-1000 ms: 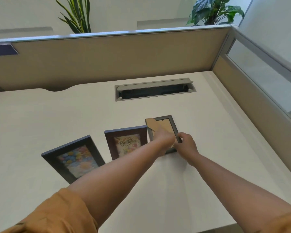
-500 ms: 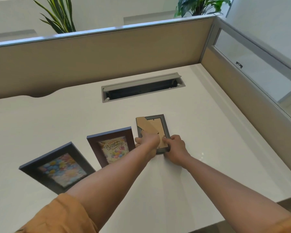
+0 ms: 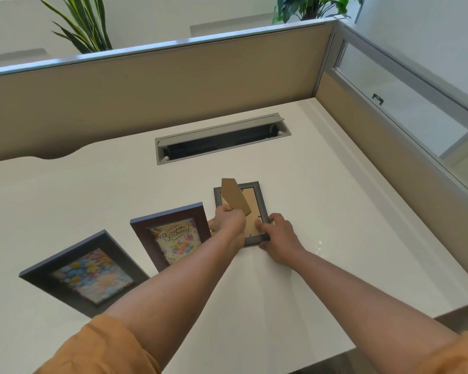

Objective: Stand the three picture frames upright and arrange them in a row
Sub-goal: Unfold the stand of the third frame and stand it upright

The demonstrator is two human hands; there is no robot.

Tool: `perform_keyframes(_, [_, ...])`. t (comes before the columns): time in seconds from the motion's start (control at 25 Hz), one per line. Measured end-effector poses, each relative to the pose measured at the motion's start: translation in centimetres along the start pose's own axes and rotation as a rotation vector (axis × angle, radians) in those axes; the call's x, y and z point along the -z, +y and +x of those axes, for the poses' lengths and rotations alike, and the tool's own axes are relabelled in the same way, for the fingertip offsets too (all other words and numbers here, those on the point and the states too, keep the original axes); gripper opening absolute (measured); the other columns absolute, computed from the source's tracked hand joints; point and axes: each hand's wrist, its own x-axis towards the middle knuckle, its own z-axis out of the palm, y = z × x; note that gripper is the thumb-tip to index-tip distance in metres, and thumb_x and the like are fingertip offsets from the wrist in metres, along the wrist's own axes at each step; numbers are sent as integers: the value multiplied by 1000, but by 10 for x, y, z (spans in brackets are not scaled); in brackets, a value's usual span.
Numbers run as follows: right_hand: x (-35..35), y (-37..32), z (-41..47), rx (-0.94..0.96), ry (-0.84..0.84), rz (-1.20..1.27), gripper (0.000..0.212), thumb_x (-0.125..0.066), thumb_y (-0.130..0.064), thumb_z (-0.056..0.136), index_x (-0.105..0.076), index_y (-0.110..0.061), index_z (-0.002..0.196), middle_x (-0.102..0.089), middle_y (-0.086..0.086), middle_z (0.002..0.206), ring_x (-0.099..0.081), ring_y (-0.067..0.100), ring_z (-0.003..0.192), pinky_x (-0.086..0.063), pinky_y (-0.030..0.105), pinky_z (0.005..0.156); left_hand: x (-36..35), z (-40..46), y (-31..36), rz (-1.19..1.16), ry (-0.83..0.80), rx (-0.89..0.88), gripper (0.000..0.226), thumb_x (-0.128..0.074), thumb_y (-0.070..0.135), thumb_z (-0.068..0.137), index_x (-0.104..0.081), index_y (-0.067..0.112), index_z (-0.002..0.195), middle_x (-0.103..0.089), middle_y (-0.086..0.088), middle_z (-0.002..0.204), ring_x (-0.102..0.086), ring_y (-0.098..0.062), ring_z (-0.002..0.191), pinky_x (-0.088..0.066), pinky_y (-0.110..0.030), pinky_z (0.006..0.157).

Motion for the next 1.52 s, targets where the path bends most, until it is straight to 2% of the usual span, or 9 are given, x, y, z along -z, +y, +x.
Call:
perform_keyframes(0.12, [2,3,-10,102,-5,-113,63,-68,-17,94,-45,-21,152,-31,10,153,-36,32,137,-36,36,115,5,-4,5,-18,24,-18,7,-60,24,100,-63,25,106,-35,-4,118,-50,-21,86,-42,-28,69])
perform_keyframes(0.44, [40,25,-28,210,13,-250,95,-61,-11,90,-3,-38,161,2,-11,171,-13,18,153,-24,43,117,9,-11,25,279,-13,-212,22,-54,29,101,-64,27,121,-40,-4,138,-41,-28,113,-41,-33,92])
perform_keyframes(0.72, [53,11,-22,369,239,-56,86,-82,-4,74,-48,-21,150,-63,3,140,-39,30,144,-37,45,114,18,-13,45,511,-218,-227,17,-46,11,98,-57,5,109,-59,-11,106,-56,-25,94,-47,-30,79])
perform_keyframes(0.88, [56,-9,-30,496,207,97,52,-72,7,78,-70,-9,128,-72,2,117,-63,14,109,-44,14,97,27,-32,59,774,-361,-319,25,-48,2,101,-59,-2,123,-58,-16,112,-54,-22,87,-49,-29,80])
perform_keyframes(1.04, [65,-25,-43,263,124,491,44,-53,17,86,-76,-6,115,-76,0,110,-68,5,98,-50,16,84,38,-51,77,927,-507,-348,36,-52,19,104,-54,1,134,-62,-14,133,-59,-32,120,-48,-40,102])
perform_keyframes(1.16, [71,-35,-46,104,85,716,36,-51,18,85,-73,-4,103,-70,-2,85,-65,5,75,-50,10,62,42,-58,86,1074,-457,-508,54,-55,48,100,-58,5,132,-60,-13,135,-57,-32,118,-47,-39,96])
perform_keyframes(1.28, [68,-37,-44,14,39,896,31,-58,4,73,-71,1,101,-72,5,86,-70,14,77,-53,17,60,45,-63,90,1134,-409,-622,75,-40,67,98,-60,4,133,-62,-13,134,-59,-35,120,-48,-42,96])
perform_keyframes(1.4, [60,-36,-36,-64,45,927,41,-58,0,73,-68,4,113,-74,13,99,-70,25,88,-55,25,67,53,-64,90,1093,-420,-746,65,-42,64,99,-69,8,119,-71,-8,110,-65,-27,99,-51,-35,77])
perform_keyframes(1.52, [56,-38,-33,-97,54,924,35,-52,9,86,-68,0,116,-75,12,100,-72,25,87,-56,28,67,65,-63,88,1107,-445,-854,41,-51,41,104,-67,11,127,-71,-6,117,-65,-23,102,-48,-29,74])
